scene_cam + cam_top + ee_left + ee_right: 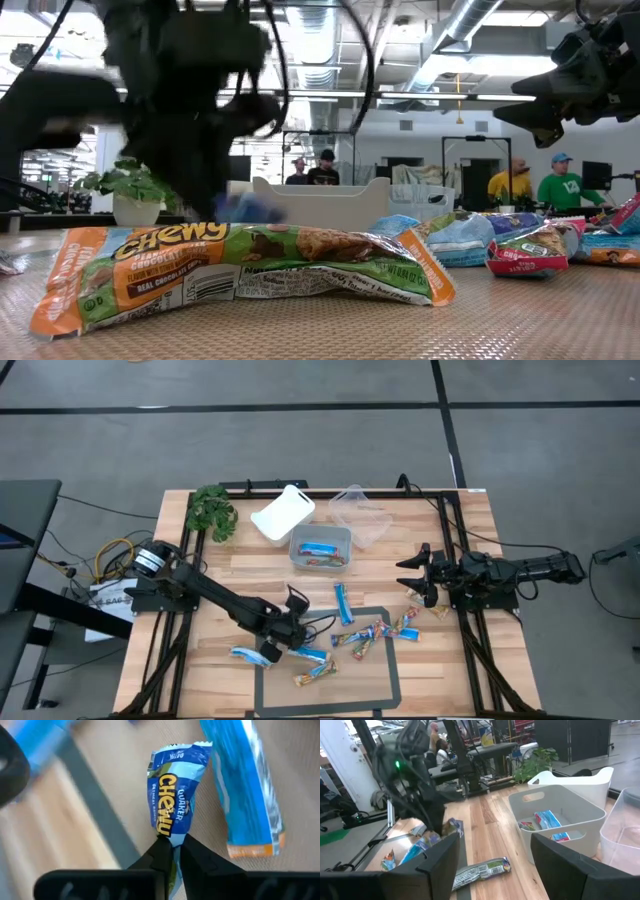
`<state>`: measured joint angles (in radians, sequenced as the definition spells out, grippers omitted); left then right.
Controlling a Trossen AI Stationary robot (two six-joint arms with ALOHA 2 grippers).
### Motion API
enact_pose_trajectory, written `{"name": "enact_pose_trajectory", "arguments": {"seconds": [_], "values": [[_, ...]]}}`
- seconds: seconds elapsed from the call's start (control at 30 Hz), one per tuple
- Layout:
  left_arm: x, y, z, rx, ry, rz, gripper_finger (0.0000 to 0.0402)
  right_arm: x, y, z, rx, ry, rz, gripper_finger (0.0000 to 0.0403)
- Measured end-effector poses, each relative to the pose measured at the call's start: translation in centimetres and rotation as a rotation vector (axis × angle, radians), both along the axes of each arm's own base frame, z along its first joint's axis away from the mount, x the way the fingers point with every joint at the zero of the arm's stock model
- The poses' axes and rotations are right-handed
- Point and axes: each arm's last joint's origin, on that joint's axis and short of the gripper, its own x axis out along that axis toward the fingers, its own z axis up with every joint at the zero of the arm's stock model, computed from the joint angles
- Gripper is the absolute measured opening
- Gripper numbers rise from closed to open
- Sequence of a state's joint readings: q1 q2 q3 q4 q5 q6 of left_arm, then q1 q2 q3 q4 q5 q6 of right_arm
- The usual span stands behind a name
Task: Pick and place Granola Bars by type
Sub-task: Put the blue granola bar into the white bin
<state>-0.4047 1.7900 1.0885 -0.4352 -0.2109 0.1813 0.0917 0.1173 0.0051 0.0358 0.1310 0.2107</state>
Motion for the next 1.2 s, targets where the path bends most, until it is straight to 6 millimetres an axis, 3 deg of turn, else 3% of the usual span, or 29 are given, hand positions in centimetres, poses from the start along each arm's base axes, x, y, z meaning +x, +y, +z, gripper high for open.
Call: {"name": "enact_pose_trajectory", "arguments": {"seconds": [0.27,0.57,0.93,1.2], "values": [[0.6,3.5,5.1,-0.043,-0.231,0.156,0.0035,0.0,0.0,0.0,0.0,0.0,0.0,0.024],[0.6,12.1,9.7,0.073,-0.444,0.448,0.0026,0.0,0.0,0.0,0.0,0.0,0.0,0.024],[-1.7,24.0,10.4,0.154,-0.462,0.842,0.0025,0.0,0.0,0.0,0.0,0.0,0.0,0.024],[-4.1,28.5,10.0,0.136,-0.404,0.964,0.0025,0.0,0.0,0.0,0.0,0.0,0.0,0.024]]}}
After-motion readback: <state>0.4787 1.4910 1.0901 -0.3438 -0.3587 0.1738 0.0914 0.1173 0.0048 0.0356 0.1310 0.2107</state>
